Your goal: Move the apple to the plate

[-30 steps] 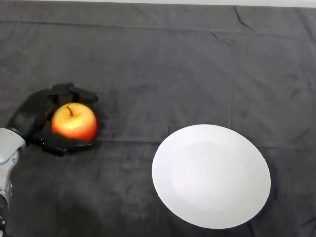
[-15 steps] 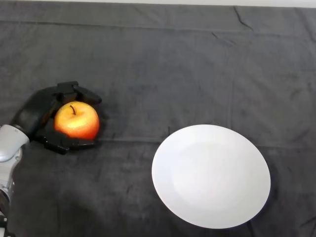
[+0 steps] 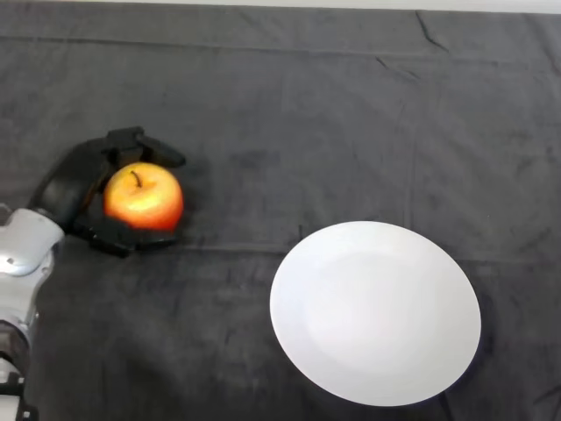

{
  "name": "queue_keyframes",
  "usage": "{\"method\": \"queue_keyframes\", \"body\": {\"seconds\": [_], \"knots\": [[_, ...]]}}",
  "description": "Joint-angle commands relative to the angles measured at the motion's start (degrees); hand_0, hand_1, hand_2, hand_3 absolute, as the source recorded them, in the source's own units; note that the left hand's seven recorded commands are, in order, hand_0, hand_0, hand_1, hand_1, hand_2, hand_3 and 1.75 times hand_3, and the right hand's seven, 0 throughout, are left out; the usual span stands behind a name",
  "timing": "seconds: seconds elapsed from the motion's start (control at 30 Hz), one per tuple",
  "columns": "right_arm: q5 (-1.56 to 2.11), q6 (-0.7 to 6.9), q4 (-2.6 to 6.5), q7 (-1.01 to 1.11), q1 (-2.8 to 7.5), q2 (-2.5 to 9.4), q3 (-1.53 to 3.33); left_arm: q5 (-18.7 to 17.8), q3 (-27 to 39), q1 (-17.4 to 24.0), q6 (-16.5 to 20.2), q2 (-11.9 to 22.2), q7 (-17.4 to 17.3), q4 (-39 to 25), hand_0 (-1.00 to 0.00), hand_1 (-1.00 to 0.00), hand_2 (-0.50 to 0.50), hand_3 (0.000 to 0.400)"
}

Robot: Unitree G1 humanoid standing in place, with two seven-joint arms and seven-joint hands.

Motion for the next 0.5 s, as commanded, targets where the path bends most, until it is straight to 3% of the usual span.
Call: {"method": "queue_keyframes", "body": {"seconds": [0.03,0.5], "knots": [[0.38,0.03,0.89,0.13,1.57,-0.35,-0.48,1.00,-2.16,-3.21,-1.45,-0.39,0.66,-3.13,-1.00,-1.00,0.00,0.400],[0.44,0.16,0.50,0.16,1.79,-0.36,-0.52,3.41,-7.03,0.13,2.08,-6.17,3.42,-18.25,-1.00,-1.00,0.00,0.400]]}}
